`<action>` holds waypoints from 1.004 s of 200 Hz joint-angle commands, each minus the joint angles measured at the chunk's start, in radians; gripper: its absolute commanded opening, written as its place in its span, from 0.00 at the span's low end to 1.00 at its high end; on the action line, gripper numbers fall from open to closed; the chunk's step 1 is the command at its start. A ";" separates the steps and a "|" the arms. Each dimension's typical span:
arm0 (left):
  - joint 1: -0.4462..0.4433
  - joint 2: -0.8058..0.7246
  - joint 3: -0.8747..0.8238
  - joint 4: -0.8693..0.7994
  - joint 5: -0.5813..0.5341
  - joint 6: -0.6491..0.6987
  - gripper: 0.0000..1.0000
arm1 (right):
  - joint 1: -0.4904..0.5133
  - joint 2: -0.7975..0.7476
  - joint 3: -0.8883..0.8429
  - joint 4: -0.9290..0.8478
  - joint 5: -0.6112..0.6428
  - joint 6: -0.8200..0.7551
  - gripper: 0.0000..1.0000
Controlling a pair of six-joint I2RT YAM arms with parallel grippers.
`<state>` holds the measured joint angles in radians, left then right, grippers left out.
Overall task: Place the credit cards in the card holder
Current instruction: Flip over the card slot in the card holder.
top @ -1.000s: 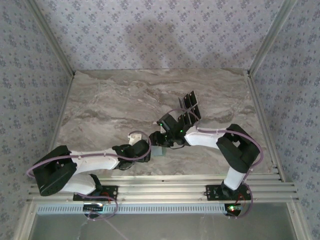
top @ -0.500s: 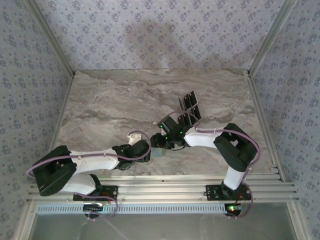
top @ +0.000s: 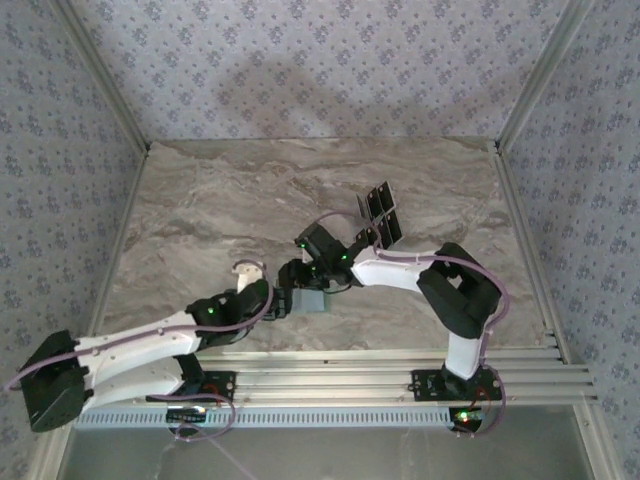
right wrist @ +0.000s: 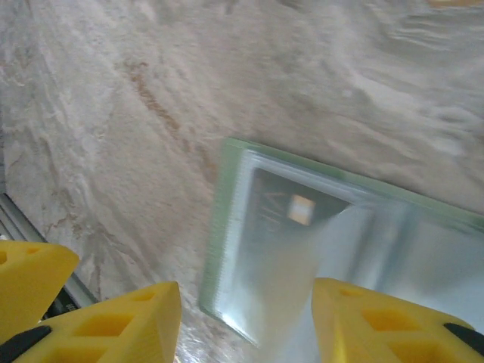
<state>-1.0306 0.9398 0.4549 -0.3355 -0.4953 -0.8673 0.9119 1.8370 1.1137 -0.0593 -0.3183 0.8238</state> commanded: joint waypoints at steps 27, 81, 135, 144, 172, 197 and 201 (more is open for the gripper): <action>-0.008 -0.166 -0.043 -0.127 -0.077 -0.059 0.97 | 0.058 0.177 0.166 -0.063 -0.005 0.024 0.51; -0.008 -0.230 -0.061 -0.166 -0.077 -0.082 0.98 | 0.050 0.126 0.197 -0.111 -0.020 -0.020 0.51; -0.006 -0.132 -0.027 -0.144 -0.077 -0.079 1.00 | -0.066 -0.108 0.218 -0.361 0.059 -0.181 0.52; -0.004 -0.099 -0.008 -0.147 -0.077 -0.075 1.00 | -0.102 -0.131 0.217 -0.420 0.095 -0.206 0.52; 0.028 0.002 0.052 -0.164 -0.069 -0.055 1.00 | -0.208 -0.187 0.224 -0.582 0.240 -0.310 0.50; 0.105 0.072 0.091 -0.171 -0.023 -0.027 1.00 | -0.268 -0.176 0.261 -0.701 0.388 -0.390 0.49; 0.117 0.082 0.097 -0.171 -0.018 -0.020 1.00 | -0.275 -0.171 0.264 -0.714 0.409 -0.402 0.48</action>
<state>-0.9703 0.9794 0.4927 -0.4763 -0.5365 -0.9276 0.6655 1.6421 1.3464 -0.5617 -0.0906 0.5423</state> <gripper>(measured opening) 0.997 0.492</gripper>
